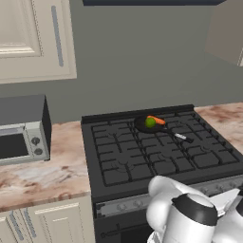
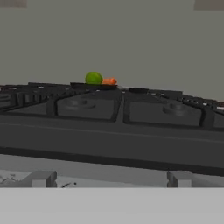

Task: Put the carrot and lime in the pan. Then turn on the rear center burner and set the heat to medium.

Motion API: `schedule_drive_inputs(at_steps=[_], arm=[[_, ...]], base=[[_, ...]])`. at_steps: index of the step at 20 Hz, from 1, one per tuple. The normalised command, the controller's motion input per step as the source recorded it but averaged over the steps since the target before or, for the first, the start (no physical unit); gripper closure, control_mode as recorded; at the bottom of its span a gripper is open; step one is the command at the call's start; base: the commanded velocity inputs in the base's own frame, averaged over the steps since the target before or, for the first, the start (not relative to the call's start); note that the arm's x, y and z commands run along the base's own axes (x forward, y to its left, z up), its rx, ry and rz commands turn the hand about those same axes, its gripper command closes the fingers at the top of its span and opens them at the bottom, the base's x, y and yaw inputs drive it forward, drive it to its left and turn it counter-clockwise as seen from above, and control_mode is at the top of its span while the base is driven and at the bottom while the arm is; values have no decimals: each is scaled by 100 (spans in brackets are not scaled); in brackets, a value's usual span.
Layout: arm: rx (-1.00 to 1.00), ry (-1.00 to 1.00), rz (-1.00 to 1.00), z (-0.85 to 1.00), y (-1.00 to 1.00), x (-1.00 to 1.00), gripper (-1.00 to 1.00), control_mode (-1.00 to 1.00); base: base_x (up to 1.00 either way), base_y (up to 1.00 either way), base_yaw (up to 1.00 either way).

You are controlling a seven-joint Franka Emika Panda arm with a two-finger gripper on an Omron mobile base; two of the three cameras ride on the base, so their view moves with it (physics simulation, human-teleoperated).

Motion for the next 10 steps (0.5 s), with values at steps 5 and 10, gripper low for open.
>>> schedule_drive_inputs(at_steps=[5, 10], arm=[[4, 0, 0, -30, -1, 7, -100, -100], [3, 0, 0, -29, -1, 4, -100, -100]], base=[[0, 0, 0], [0, 0, 0]])
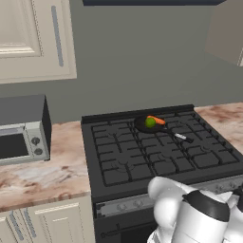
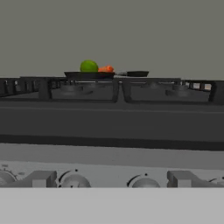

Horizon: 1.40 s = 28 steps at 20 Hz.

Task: Put the carrot and lime in the pan. Then turn on the rear center burner and set the heat to medium.

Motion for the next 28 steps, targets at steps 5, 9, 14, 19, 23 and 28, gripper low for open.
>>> schedule_drive_inputs(at_steps=[5, 9, 14, 19, 23, 28], arm=[[1, 0, 0, -7, -26, 3, -100, -100], [0, 0, 0, 0, -42, 0, -100, -100], [0, 0, 0, 0, -11, 0, -100, -100], [0, 0, 2, -1, 5, 0, -100, -100], [0, 0, 2, 0, 7, 4, -100, -100], [0, 0, 0, 0, 7, 13, -100, -100]], base=[[0, 0, 0], [0, 0, 0], [0, 0, 0], [0, 0, 0], [0, 0, 0], [0, 0, 0]])
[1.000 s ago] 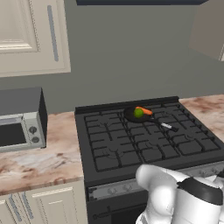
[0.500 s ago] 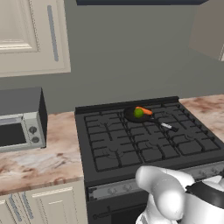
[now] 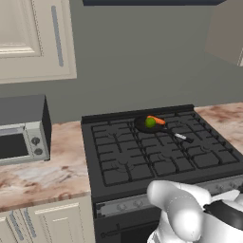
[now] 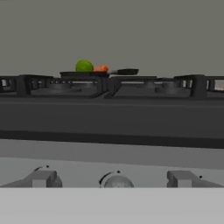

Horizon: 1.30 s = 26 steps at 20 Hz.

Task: Put the carrot and lime in the pan. Then turn on the rear center burner and set the heat to medium.

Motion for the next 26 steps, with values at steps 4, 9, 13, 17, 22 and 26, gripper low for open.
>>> schedule_drive_inputs(at_steps=[4, 9, 13, 17, 22, 26], arm=[[0, 0, 0, 0, 10, 17, -100, -100], [0, 0, 0, -2, 5, 18, -100, -100], [0, 0, 0, -7, 0, 1, -100, -100], [0, 0, 0, -14, 0, 4, -100, -100], [0, 1, 0, -30, 0, 1, -100, -100], [0, 0, 0, -16, 0, 4, -100, -100]], base=[[0, 0, 0], [0, 0, 0], [0, 0, 0], [0, 0, 0], [0, 0, 0], [0, 0, 0]])
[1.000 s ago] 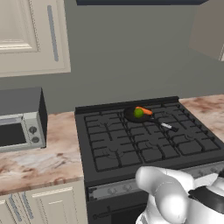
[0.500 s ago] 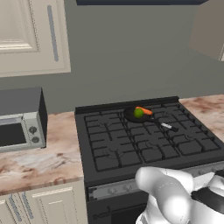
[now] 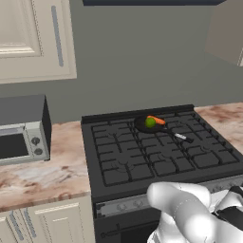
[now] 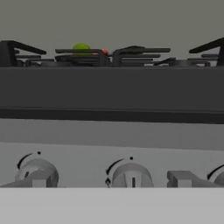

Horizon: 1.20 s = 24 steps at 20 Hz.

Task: Put the carrot and lime in the pan. Then turn on the rear center burner and set the heat to medium.

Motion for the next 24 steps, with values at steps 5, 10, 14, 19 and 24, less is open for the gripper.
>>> schedule_drive_inputs(at_steps=[5, 10, 14, 19, 24], arm=[[0, 0, 0, -2, -2, 10, -100, -100], [0, 0, 0, -3, -9, 9, -100, -100], [0, 1, 0, -16, -11, 6, -100, -100], [0, 1, 0, -23, 0, 3, -100, -100], [0, 0, 0, -12, 0, 10, -100, -100]], base=[[0, 0, 0], [0, 0, 0], [0, 0, 0], [0, 0, 0], [0, 0, 0]])
